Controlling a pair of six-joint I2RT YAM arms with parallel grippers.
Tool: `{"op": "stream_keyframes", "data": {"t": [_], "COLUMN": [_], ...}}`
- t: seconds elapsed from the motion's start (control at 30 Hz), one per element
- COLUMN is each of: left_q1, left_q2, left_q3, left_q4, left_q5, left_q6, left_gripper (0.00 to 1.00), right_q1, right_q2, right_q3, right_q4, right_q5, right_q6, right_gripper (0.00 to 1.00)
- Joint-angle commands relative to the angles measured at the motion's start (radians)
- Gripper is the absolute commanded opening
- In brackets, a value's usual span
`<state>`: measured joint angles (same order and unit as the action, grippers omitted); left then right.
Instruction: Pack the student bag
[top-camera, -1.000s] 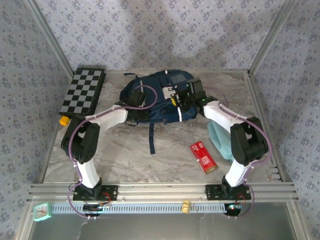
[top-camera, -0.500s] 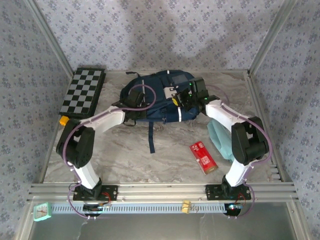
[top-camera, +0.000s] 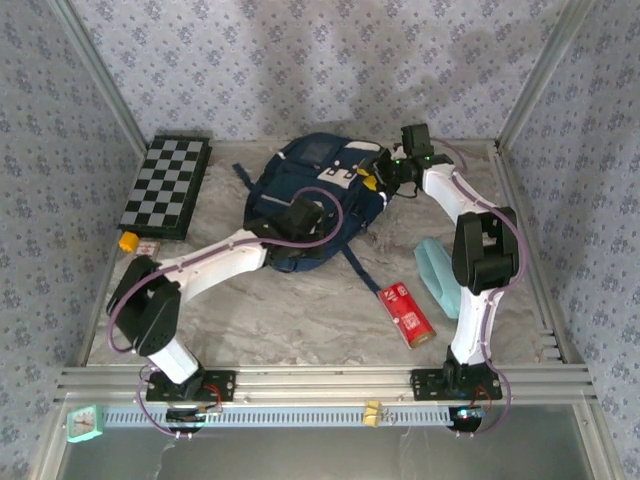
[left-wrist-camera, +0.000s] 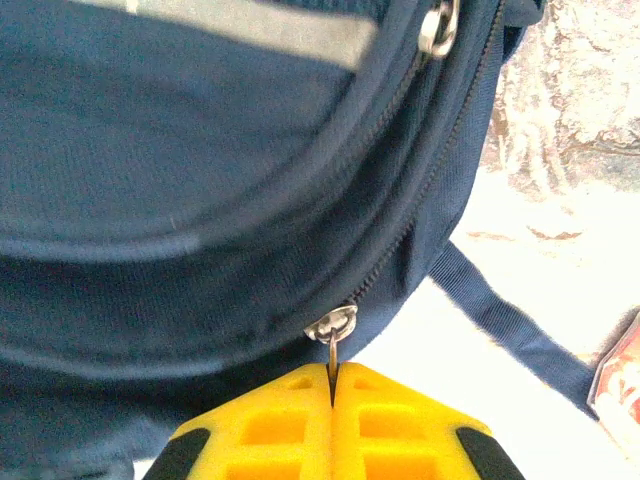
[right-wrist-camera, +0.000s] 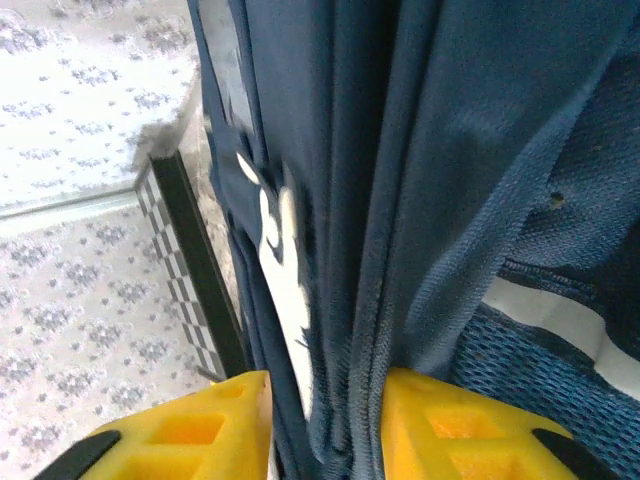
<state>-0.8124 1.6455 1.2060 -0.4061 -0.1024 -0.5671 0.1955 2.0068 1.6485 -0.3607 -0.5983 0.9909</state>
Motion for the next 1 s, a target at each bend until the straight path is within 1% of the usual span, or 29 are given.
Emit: {"op": "stream_keyframes", "data": {"t": [0.0,0.07,0.1,0.23,0.33,0.37,0.4,0.47,0.57,0.67,0.7,0.73,0.8,0.83,0.9,0.97], "left_q1": [0.010,0.020,0.023,0.024,0.026,0.028,0.029,0.035,0.047,0.055,0.057,0.059,0.059,0.060,0.061,0.064], "left_q2": [0.078,0.116,0.128,0.147,0.176,0.187,0.198,0.215,0.230,0.235,0.237,0.240,0.239,0.232,0.200,0.148], "left_q3": [0.069,0.082,0.077,0.021,0.019,0.022,0.023,0.019,0.011,-0.007,-0.011,-0.011,-0.005,-0.004,-0.003,-0.009], "left_q4": [-0.085,-0.101,-0.090,0.014,0.043,0.046,0.048,0.059,0.081,0.113,0.124,0.128,0.125,0.116,0.100,0.092], "left_q5": [-0.074,-0.076,-0.065,0.004,0.010,0.011,0.011,0.007,-0.002,-0.001,0.005,0.008,0.013,0.010,0.001,-0.004], "left_q6": [-0.051,-0.037,-0.025,0.017,0.030,0.029,0.028,0.024,0.009,-0.003,-0.005,-0.005,0.000,0.002,0.005,0.006], "left_gripper": [0.00,0.00,0.00,0.00,0.00,0.03,0.08,0.12,0.21,0.22,0.22,0.18,0.07,0.05,0.00,0.00], "right_q1": [0.025,0.036,0.047,0.115,0.155,0.163,0.167,0.171,0.173,0.173,0.174,0.175,0.173,0.173,0.175,0.185], "right_q2": [-0.043,-0.090,-0.115,-0.182,-0.192,-0.194,-0.191,-0.176,-0.174,-0.172,-0.175,-0.178,-0.181,-0.183,-0.194,-0.208], "right_q3": [-0.019,-0.116,-0.167,-0.282,-0.327,-0.336,-0.343,-0.342,-0.356,-0.361,-0.361,-0.360,-0.356,-0.358,-0.365,-0.384], "right_q4": [-0.078,-0.033,-0.002,0.042,0.073,0.087,0.102,0.105,0.116,0.134,0.134,0.135,0.127,0.114,0.094,0.101], "right_q5": [-0.022,-0.049,-0.070,-0.070,-0.067,-0.058,-0.051,-0.060,-0.046,-0.051,-0.048,-0.047,-0.050,-0.045,-0.037,-0.030], "right_q6": [-0.080,-0.052,-0.031,0.014,0.044,0.050,0.055,0.063,0.071,0.081,0.077,0.071,0.062,0.059,0.054,0.076], "right_gripper": [0.53,0.61,0.63,0.65,0.65,0.65,0.65,0.64,0.64,0.63,0.62,0.62,0.61,0.61,0.61,0.61]}}
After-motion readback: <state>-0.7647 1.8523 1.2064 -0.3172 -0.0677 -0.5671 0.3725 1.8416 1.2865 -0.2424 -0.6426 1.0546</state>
